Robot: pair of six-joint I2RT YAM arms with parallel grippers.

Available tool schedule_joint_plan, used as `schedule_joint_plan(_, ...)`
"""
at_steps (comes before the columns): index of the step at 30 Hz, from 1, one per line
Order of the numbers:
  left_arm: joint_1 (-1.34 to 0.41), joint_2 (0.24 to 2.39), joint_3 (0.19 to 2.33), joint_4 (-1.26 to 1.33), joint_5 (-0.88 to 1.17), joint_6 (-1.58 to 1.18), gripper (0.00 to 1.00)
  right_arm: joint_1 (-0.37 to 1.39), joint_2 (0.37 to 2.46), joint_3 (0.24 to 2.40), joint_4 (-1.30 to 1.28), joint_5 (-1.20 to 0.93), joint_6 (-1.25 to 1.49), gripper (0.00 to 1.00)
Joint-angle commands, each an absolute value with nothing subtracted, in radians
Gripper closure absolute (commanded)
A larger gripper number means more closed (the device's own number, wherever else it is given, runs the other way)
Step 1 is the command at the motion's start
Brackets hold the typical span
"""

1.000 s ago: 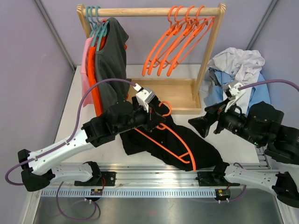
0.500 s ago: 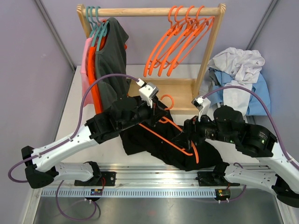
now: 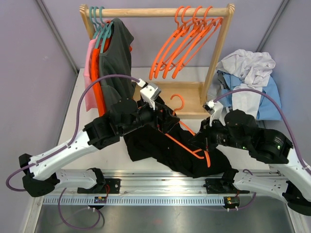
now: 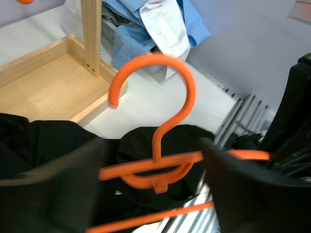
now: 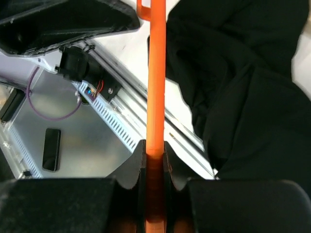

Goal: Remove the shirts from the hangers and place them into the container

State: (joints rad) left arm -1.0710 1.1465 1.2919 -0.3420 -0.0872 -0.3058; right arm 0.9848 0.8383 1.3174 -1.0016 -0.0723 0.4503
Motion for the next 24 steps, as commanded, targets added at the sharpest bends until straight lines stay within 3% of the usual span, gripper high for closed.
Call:
schedule_joint_plan(1, -1.08, 1.071, 1.342, -0.265, -0.068, -0.318, 0.01, 0.986, 0.819, 1.456, -1.014, 0.037, 0.385, 1.0)
schedule_joint_plan(13, -1.101, 0.882, 1.24, -0.207, 0.017, -0.364, 0.01, 0.986, 0.896, 1.661, -0.867, 0.005, 0.244, 1.0)
schedule_joint_plan(24, -1.101, 0.782, 1.181, -0.241, -0.035, -0.397, 0.01, 0.985, 1.034, 1.759, -0.695, 0.339, 0.251, 1.0)
